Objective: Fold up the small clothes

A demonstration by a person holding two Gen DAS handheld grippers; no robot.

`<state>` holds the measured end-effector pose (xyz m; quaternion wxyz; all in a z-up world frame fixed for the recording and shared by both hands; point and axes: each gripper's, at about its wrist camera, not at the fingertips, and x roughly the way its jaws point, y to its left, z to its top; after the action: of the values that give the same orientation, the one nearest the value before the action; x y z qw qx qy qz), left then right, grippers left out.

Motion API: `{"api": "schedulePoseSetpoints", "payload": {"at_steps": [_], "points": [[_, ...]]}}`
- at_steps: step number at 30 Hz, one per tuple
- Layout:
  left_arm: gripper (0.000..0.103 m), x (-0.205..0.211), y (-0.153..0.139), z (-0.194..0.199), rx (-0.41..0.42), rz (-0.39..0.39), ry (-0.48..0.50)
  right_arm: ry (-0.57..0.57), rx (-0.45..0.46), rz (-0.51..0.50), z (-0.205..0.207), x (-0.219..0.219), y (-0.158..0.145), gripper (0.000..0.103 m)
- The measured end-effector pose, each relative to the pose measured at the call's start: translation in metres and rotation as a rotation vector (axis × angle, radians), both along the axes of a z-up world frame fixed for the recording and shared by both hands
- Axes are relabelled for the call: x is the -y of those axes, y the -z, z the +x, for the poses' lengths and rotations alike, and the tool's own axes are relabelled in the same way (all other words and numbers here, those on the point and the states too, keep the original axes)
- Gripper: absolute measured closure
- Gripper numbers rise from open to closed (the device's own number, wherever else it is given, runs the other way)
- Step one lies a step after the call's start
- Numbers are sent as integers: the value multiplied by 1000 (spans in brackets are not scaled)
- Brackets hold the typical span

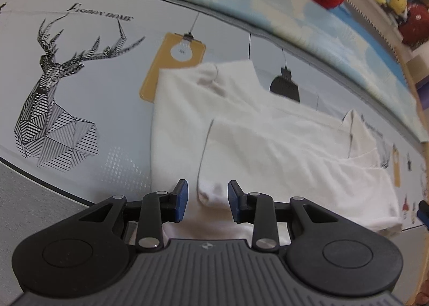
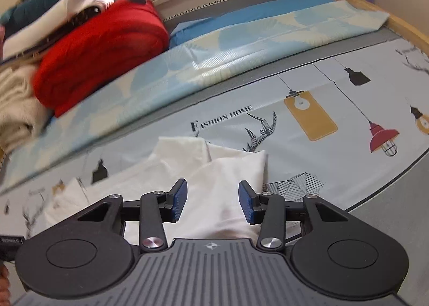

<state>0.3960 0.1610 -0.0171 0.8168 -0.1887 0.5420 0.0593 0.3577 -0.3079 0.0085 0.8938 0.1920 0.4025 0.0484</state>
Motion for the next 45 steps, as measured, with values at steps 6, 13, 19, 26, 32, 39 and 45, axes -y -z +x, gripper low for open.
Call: {"api": "schedulePoseSetpoints", "payload": {"at_steps": [6,13,19,26,32,39,45], "points": [[67,9,15,5,-39,43,17,-1,-3,11,1,11,3,58],[90,20,24,10,-53,82,49,63,-27,23,3,37,11,58],[100,19,-22,3,100,97,47,10,-107,8,6,47,28,58],[100,-15,-48,-20,112,162,-48,-149,-140,-13,3,49,33,54],[100,-14,-42,-22,108,125,-2,-358,-141,-142,-8,13,48,54],[100,-13,-44,-24,103,114,29,-527,-22,-410,-16,-49,60,56],[100,-10,-37,-32,92,63,107,-371,11,-383,-7,-34,47,93]]}}
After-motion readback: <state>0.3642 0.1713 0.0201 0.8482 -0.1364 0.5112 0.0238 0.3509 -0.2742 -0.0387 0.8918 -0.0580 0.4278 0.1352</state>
